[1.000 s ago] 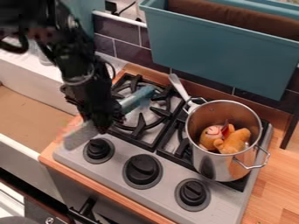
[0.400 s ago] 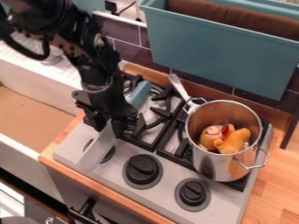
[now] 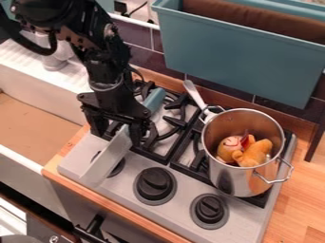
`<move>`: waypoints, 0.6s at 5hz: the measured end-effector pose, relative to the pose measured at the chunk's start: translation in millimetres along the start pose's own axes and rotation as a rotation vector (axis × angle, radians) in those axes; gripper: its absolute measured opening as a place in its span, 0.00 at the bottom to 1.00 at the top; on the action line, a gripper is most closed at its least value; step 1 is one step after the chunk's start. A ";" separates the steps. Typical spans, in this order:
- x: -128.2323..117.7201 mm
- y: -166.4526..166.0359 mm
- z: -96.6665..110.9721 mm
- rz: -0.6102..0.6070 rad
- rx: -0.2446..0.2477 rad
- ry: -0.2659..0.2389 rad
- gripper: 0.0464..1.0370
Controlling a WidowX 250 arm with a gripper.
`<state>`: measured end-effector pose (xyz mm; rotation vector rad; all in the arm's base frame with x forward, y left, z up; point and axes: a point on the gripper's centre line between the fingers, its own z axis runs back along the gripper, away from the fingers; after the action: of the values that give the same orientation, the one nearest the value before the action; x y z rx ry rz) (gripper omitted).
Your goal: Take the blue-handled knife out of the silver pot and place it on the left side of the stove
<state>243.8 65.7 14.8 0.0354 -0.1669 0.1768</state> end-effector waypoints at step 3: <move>10.8 -11.5 42.3 0.050 -0.050 0.034 0.96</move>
<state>249.5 54.2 58.1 -0.0216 -0.1382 0.2231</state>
